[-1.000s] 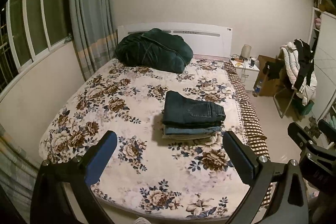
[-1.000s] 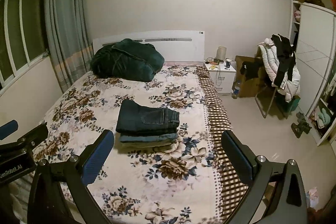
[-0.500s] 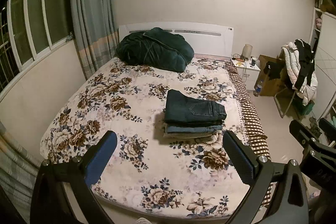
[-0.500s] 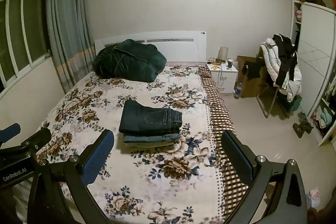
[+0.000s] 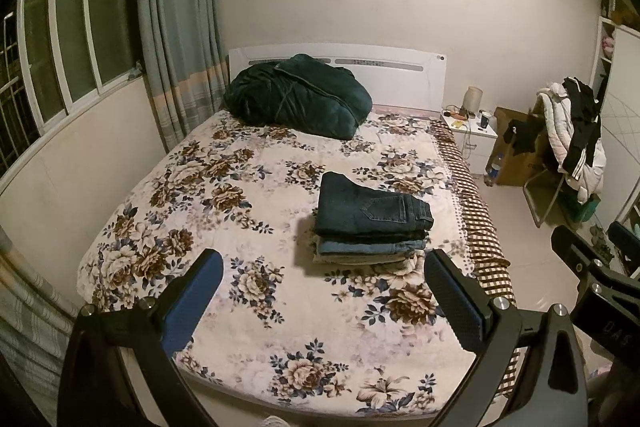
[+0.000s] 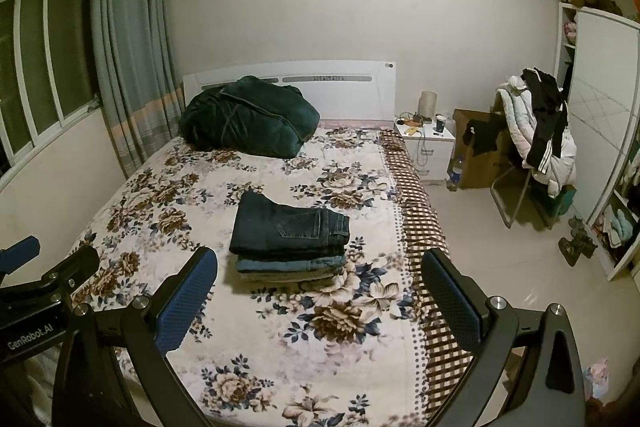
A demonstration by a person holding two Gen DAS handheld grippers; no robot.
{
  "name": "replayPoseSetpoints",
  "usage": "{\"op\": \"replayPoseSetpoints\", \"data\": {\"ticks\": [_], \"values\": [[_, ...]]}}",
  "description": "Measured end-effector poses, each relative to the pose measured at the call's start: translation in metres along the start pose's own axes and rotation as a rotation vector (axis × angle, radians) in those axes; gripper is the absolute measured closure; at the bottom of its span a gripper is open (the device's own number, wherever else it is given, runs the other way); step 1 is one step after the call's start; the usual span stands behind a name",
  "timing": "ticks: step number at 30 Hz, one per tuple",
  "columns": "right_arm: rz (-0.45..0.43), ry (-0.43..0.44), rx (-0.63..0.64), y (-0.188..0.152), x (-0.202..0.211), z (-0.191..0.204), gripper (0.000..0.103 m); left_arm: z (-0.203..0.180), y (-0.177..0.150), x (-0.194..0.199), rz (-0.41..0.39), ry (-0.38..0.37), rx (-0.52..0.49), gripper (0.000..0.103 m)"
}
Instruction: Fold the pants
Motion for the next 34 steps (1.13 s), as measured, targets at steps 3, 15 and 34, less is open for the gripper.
{"op": "replayPoseSetpoints", "data": {"ticks": [3,15,34], "values": [[0.001,0.000,-0.002,-0.0011,0.0000,0.0005,0.000,-0.0007,-0.0006,0.0007,-0.002,0.001,-0.001,0.000],[-0.002,0.006,0.006,0.0053,-0.0020,0.0043,0.000,0.0009,-0.0004,0.0016,-0.006,0.010,0.004,0.000],[0.000,0.006,0.004,0.0025,-0.0026,0.0062,0.000,0.0049,0.0057,0.0031,-0.016,0.020,0.011,0.000]]}}
Point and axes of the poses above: each gripper's, at about its wrist camera, not at the fingertips, and x roughly against the way its jaws point, z to its left, y to its top, the point moved 6 cm from there along -x, roughly the way its jaws point, and after that the axes turned 14 degrees about y, right-handed, at the moved point
